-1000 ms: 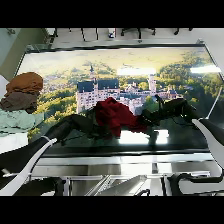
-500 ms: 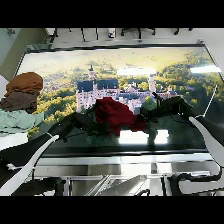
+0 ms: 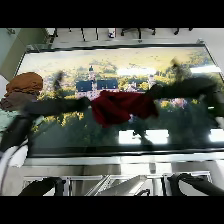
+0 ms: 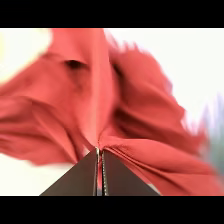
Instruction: Fold the shirts.
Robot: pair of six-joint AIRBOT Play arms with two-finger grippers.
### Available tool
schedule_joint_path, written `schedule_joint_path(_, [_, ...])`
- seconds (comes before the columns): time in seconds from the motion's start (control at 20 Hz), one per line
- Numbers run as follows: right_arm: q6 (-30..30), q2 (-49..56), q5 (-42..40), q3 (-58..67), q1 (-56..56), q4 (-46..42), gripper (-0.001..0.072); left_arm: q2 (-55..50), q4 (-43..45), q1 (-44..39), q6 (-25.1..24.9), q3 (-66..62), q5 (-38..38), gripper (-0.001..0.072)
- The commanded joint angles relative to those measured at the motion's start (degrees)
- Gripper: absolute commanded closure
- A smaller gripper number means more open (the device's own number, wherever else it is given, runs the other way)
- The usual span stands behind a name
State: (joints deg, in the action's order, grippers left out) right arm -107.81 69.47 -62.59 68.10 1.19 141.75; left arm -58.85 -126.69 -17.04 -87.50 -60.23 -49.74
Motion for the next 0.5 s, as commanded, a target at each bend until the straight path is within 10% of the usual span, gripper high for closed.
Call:
schedule_joint_path(0.0, [0.0,-12.1,-0.5,13.1,3.4,0.1,0.0692,11.2,4.3,6.8,0.0,-13.9,-3.4,0.0696])
schedule_joint_path(0.45, [-0.7,-30.8,2.3,30.8,5.4,-6.3,0.0692,17.6,8.7,27.1,0.1,-44.2,-17.4,0.0697])
